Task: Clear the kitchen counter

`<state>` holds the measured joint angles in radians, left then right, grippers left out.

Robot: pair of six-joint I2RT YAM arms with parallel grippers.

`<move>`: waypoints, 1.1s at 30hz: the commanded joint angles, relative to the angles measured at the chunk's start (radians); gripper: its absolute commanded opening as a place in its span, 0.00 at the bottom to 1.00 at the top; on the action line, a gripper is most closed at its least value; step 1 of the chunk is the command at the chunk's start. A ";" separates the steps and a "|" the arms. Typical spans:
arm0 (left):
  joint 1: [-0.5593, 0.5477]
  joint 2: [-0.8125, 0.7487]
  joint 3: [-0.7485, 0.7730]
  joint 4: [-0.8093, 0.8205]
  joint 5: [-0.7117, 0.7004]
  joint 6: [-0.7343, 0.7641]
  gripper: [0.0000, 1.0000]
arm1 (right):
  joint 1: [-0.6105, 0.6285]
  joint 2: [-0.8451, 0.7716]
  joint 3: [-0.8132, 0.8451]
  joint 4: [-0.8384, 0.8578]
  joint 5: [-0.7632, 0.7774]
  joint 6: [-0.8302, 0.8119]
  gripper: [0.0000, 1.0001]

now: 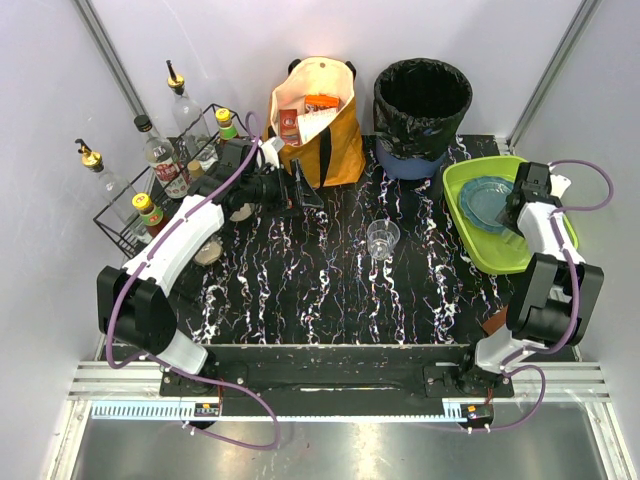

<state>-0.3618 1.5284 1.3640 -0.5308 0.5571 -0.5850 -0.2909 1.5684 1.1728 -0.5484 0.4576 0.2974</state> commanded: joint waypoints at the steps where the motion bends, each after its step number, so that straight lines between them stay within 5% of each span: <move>1: 0.001 -0.013 0.038 0.025 0.023 -0.004 0.94 | -0.013 0.028 0.014 0.088 0.041 -0.023 0.00; 15: 0.000 -0.017 0.038 0.022 0.015 -0.003 0.94 | -0.031 0.116 0.005 0.146 0.113 -0.061 0.00; 17: 0.001 -0.019 0.038 0.022 0.009 -0.001 0.97 | -0.031 0.119 0.007 0.133 0.109 -0.052 0.09; 26: 0.003 -0.037 0.041 0.020 0.020 0.007 0.99 | -0.031 0.056 -0.004 0.107 -0.008 -0.050 0.84; 33: 0.000 -0.071 0.018 0.055 0.020 -0.003 0.99 | -0.030 -0.030 0.077 -0.004 -0.102 -0.037 1.00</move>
<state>-0.3618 1.5215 1.3647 -0.5282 0.5587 -0.5846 -0.3172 1.6291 1.1702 -0.4965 0.4145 0.2501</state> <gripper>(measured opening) 0.988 0.986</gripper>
